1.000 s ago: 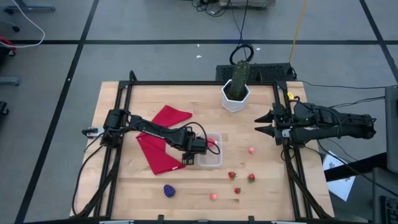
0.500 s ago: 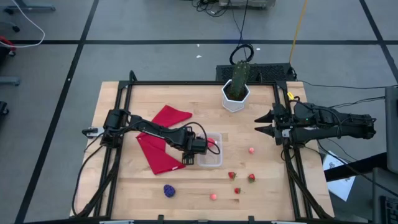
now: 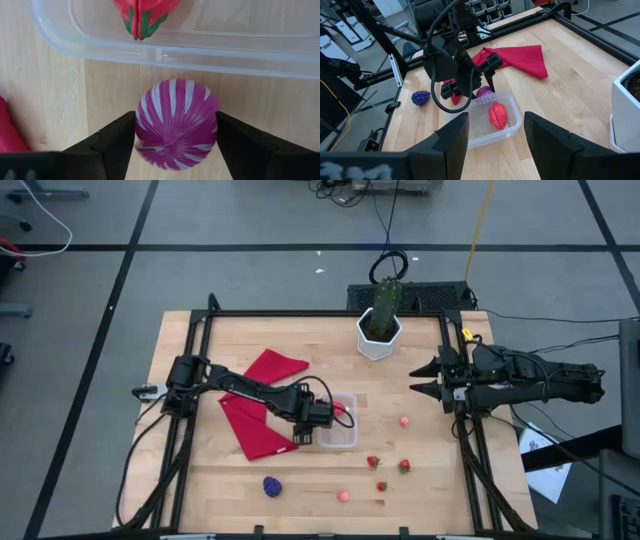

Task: Pick and placing Produce into tupperware
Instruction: Put the purple onion into the transparent bin

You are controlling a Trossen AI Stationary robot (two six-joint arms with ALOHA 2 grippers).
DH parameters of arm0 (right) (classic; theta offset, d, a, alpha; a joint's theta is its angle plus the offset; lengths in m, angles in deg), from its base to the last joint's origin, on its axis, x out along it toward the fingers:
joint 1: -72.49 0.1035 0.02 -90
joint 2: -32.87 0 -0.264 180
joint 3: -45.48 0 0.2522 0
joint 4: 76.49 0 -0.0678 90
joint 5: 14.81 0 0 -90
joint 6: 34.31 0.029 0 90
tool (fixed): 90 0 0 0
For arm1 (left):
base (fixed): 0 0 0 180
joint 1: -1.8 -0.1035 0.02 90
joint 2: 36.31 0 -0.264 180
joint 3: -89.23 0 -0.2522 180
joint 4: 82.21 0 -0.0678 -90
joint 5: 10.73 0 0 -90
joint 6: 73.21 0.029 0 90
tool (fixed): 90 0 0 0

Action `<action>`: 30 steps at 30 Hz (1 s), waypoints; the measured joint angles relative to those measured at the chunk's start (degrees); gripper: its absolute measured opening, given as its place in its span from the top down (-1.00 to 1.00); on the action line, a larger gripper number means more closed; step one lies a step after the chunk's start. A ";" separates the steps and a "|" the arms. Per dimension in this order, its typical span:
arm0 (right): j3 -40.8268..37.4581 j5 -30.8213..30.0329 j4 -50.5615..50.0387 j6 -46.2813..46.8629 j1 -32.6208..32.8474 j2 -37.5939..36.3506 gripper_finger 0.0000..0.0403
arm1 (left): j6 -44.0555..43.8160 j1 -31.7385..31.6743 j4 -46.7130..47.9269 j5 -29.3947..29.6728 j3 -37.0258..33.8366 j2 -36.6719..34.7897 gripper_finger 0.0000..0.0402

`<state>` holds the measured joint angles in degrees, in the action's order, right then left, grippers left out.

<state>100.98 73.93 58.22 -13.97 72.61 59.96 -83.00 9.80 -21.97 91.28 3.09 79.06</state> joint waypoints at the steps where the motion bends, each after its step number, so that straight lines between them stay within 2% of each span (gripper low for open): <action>1: 0.02 0.00 0.00 0.02 0.00 0.00 0.08 | -0.02 -0.01 0.00 0.00 0.00 0.00 -0.32; 11: 0.01 0.00 0.00 0.01 -0.02 0.00 0.08 | -0.79 0.01 0.44 0.00 0.00 -1.69 -0.31; 25: 0.00 0.00 0.00 0.00 0.00 0.00 0.08 | -3.78 0.01 2.00 0.45 0.00 -17.09 -0.33; 30: 0.00 0.00 -0.01 0.00 -0.01 0.00 0.08 | -5.35 0.86 -1.19 0.46 0.00 -19.87 -0.34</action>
<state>100.98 73.93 58.22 -13.97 72.60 59.96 -88.34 10.66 -23.16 91.73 3.09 59.19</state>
